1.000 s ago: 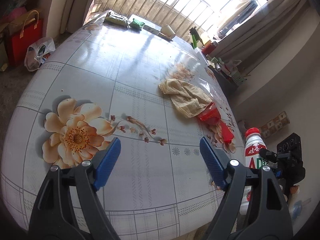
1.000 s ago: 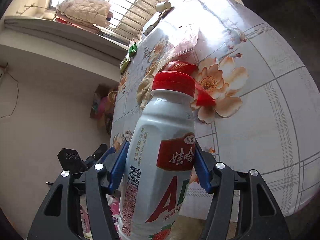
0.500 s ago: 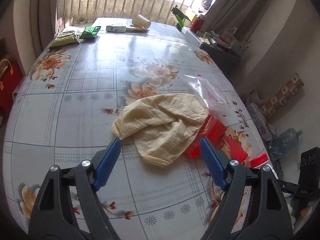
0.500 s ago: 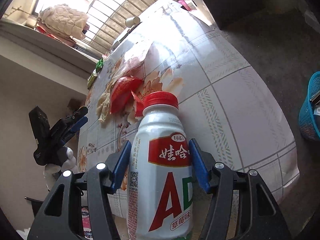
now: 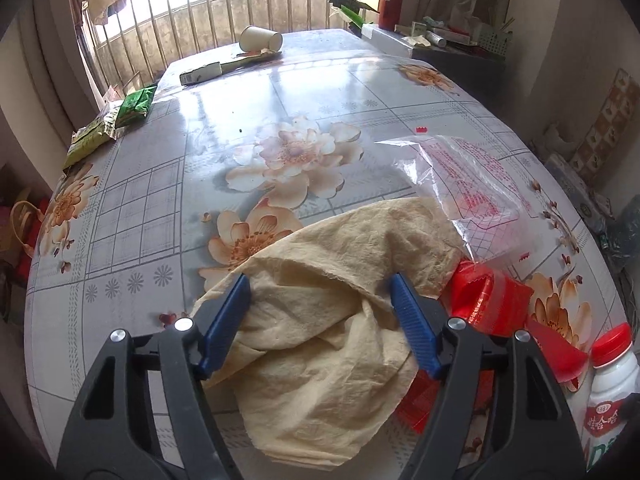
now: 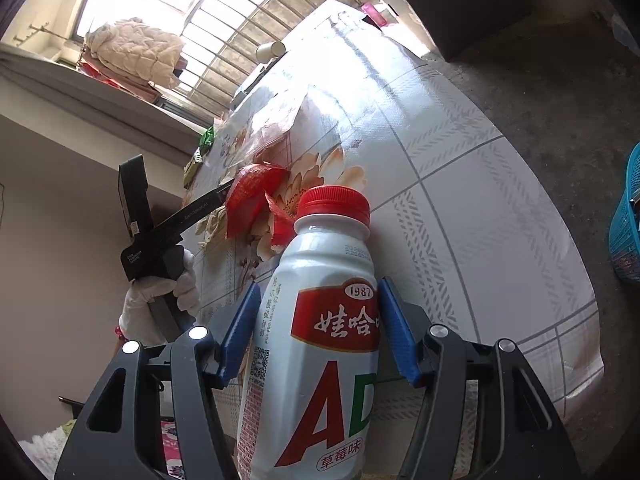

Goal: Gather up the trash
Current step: 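Grasp the beige cloth with the left tool while the right tool holds the bottle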

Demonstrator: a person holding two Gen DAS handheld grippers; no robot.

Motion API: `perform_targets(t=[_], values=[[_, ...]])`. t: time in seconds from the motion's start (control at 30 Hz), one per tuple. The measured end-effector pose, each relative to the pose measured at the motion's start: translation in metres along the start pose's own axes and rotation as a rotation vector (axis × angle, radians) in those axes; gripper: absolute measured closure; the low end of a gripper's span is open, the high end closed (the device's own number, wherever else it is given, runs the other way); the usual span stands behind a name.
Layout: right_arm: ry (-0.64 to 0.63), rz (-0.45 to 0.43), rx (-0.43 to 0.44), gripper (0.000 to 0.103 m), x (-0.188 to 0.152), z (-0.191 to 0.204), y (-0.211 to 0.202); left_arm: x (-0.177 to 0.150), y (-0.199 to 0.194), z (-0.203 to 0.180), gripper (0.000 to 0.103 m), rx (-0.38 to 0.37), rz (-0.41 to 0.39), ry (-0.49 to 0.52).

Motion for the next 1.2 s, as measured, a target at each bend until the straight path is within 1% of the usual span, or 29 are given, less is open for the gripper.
perform_targets(t=[0.03, 0.1, 0.13, 0.2, 0.23, 0.3, 0.37, 0.4, 0.43, 0.53, 0.67, 0.77, 0.87, 0.9, 0.97, 1.0, 1.03, 1.1, 1.2], values=[[0.002, 0.0, 0.004, 0.044, 0.0, 0.0, 0.0, 0.0, -0.002, 0.002, 0.04, 0.0, -0.002, -0.004], [0.003, -0.001, 0.012, 0.044, -0.001, -0.001, -0.001, 0.001, -0.003, 0.007, 0.051, -0.004, -0.008, -0.022], [0.005, -0.002, 0.016, 0.044, -0.001, -0.001, -0.001, 0.001, -0.005, 0.01, 0.053, -0.014, -0.012, -0.039], [0.009, -0.004, 0.025, 0.044, -0.001, -0.002, -0.001, 0.001, -0.009, 0.019, 0.067, -0.036, -0.02, -0.082], [0.011, -0.004, 0.029, 0.044, -0.001, -0.002, -0.001, 0.001, -0.011, 0.024, 0.071, -0.048, -0.021, -0.105], [0.021, -0.001, 0.039, 0.044, -0.001, -0.003, -0.001, 0.0, -0.015, 0.037, 0.086, -0.075, -0.021, -0.174], [0.029, 0.001, 0.044, 0.044, -0.001, -0.004, -0.001, -0.004, -0.022, 0.049, 0.09, -0.077, -0.019, -0.234], [0.034, 0.002, 0.045, 0.044, -0.001, -0.004, -0.001, -0.007, -0.027, 0.052, 0.092, -0.065, -0.021, -0.238], [0.038, 0.003, 0.047, 0.044, -0.001, -0.005, -0.001, -0.01, -0.034, 0.054, 0.092, -0.049, -0.026, -0.222], [0.046, 0.004, 0.046, 0.044, -0.002, -0.005, -0.002, -0.022, -0.061, 0.048, 0.092, 0.028, -0.037, -0.106], [0.048, 0.002, 0.039, 0.044, -0.003, -0.004, -0.002, -0.048, -0.095, 0.028, 0.092, 0.144, -0.027, 0.1], [0.05, 0.001, 0.033, 0.044, -0.002, -0.004, -0.001, -0.075, -0.111, 0.006, 0.092, 0.228, -0.009, 0.281], [0.052, 0.002, 0.023, 0.044, -0.002, -0.003, -0.001, -0.106, -0.113, -0.024, 0.092, 0.266, 0.024, 0.452], [0.051, 0.002, 0.018, 0.044, -0.002, -0.003, -0.001, -0.116, -0.113, -0.036, 0.092, 0.266, 0.031, 0.502], [0.052, 0.001, 0.013, 0.044, -0.002, -0.002, 0.0, -0.134, -0.11, -0.059, 0.092, 0.221, 0.05, 0.567], [0.053, 0.0, 0.011, 0.044, -0.003, -0.002, 0.0, -0.141, -0.108, -0.069, 0.09, 0.184, 0.063, 0.571], [0.054, 0.0, 0.009, 0.044, -0.003, -0.002, 0.0, -0.146, -0.106, -0.076, 0.089, 0.138, 0.072, 0.552], [0.055, 0.001, 0.004, 0.044, -0.003, -0.002, 0.0, -0.149, -0.102, -0.083, 0.089, 0.044, 0.085, 0.476], [0.053, 0.003, -0.005, 0.044, -0.003, -0.001, 0.001, -0.15, -0.097, -0.083, 0.088, -0.039, 0.076, 0.371]])
Point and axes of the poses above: each gripper's, at about its wrist camera, not at the fingertips, and y roughly the way its jaws point, z to its left, x to its top, the point moved 7 cm from there along y, roughly the way its jaws point, and after that the axes turned 15 degrees about -x, right-handed, at the moved point
